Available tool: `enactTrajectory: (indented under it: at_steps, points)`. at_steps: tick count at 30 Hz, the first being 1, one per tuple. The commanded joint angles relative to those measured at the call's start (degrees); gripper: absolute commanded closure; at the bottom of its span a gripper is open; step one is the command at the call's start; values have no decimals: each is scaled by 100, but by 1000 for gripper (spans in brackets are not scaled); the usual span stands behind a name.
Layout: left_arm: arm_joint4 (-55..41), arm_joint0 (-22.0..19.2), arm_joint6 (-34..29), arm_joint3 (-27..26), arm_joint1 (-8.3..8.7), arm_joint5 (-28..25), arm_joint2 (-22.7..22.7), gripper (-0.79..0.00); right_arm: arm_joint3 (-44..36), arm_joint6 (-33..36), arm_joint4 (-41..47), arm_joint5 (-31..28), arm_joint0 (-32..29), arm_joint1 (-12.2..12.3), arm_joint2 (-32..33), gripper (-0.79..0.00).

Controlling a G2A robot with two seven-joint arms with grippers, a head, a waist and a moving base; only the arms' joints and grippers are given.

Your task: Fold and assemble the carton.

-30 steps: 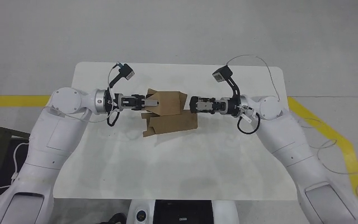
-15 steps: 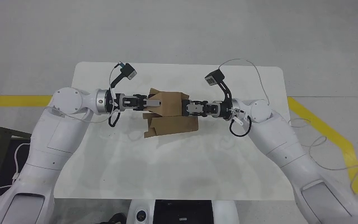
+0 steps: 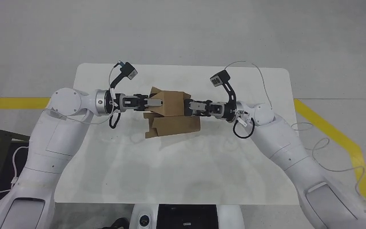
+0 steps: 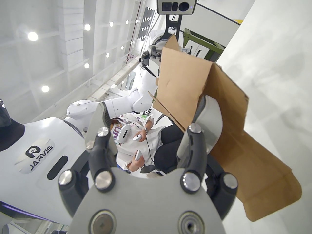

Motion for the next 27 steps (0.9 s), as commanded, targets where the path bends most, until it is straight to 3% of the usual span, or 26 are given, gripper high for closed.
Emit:
enactTrajectory:
  at_steps: [1,5,27]
  points:
    - [1,3,-6,-2,4,7,-16,0,65,45,55,45,15,-15,-29,-520]
    - [3,14,-11,-20,8,9,-39,0,179,126,143,126,55,-63,-100,-388]
    - [41,77,-68,-47,23,0,-77,0,328,486,173,486,118,-53,156,-302]
